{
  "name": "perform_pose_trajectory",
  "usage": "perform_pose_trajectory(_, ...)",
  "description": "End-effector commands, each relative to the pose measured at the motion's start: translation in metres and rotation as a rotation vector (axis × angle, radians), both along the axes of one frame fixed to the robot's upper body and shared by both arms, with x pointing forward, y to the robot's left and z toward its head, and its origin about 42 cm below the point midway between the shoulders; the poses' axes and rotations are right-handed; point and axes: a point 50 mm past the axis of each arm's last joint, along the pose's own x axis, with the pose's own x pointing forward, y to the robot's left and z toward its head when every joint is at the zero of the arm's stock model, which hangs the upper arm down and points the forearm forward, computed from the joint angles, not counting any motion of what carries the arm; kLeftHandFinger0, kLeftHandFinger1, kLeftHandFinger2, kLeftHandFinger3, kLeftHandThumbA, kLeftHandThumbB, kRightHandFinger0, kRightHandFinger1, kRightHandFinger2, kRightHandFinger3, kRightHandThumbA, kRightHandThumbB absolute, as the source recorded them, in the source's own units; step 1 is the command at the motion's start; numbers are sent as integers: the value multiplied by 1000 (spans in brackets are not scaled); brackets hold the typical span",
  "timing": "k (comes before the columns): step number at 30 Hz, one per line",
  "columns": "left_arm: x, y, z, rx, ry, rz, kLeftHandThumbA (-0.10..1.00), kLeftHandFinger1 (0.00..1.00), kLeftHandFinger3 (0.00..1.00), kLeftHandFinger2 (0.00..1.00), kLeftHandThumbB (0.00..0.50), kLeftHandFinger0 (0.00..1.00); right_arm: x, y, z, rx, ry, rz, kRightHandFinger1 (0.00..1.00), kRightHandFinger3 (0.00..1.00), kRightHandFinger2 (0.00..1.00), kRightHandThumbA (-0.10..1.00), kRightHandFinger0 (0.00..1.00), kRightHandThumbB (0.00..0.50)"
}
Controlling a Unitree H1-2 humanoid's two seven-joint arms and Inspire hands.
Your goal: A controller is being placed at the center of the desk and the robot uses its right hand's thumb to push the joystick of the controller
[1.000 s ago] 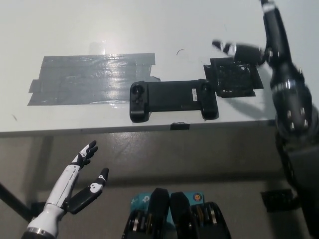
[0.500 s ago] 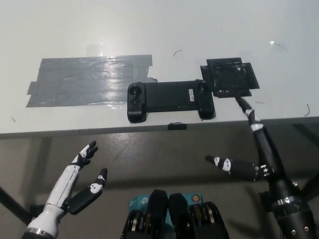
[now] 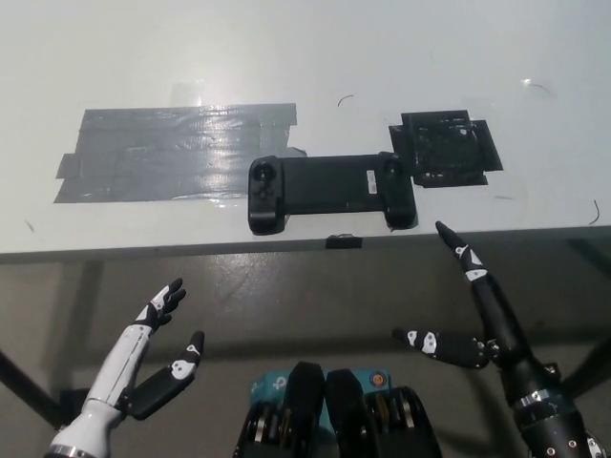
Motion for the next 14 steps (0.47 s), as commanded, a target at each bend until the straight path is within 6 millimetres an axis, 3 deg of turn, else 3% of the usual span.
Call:
perform_pose_trajectory(1, 0, 2, 12, 9, -57, -22, 537, 1000, 1000, 1000, 4, 1000, 6, 3, 11, -12, -70, 43, 1000, 1000, 1000, 1000, 1000, 290)
perform_pose_trajectory(14, 0, 2, 14, 2, -61, -19, 522, 1000, 1000, 1000, 4, 1000, 7, 2, 15, -9, -55, 45, 1000, 1000, 1000, 1000, 1000, 283)
